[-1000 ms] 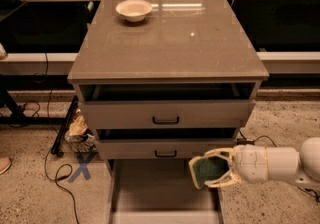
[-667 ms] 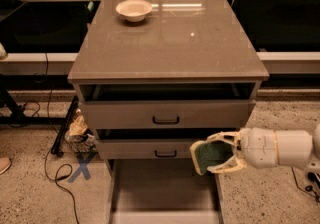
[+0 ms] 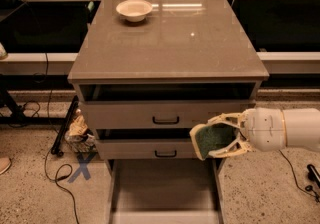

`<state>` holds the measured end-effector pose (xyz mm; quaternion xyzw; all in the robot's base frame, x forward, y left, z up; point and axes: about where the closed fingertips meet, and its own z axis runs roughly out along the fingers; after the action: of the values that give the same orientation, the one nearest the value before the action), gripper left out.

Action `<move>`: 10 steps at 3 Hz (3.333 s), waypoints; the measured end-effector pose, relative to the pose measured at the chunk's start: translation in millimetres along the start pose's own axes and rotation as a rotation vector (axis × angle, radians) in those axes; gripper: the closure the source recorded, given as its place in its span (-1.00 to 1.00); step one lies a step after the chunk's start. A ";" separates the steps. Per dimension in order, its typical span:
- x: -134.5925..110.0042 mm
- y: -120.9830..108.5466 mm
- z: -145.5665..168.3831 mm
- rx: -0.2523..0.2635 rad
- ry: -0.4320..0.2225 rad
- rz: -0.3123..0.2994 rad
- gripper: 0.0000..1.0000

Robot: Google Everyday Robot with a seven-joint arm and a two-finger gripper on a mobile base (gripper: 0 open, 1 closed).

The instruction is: Pick sponge from bottom drawer and place on counter

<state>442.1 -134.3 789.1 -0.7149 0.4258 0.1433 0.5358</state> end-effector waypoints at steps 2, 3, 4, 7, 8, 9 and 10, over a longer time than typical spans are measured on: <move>-20.4 -71.0 -14.5 0.081 -0.062 -0.064 1.00; -38.4 -145.1 -42.0 0.179 -0.046 -0.111 1.00; -28.8 -219.9 -48.8 0.290 -0.001 -0.069 1.00; 20.7 -316.8 24.7 0.265 0.087 0.072 1.00; 27.6 -327.1 61.3 0.224 0.099 0.128 1.00; 40.0 -330.1 97.3 0.219 0.054 0.235 1.00; 61.0 -326.5 118.5 0.234 0.008 0.372 0.62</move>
Offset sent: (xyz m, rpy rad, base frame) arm 0.0941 -0.0297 0.1761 0.1474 -0.2515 -0.0371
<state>757.2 -36.2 913.5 -0.5574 0.5664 0.1864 0.5777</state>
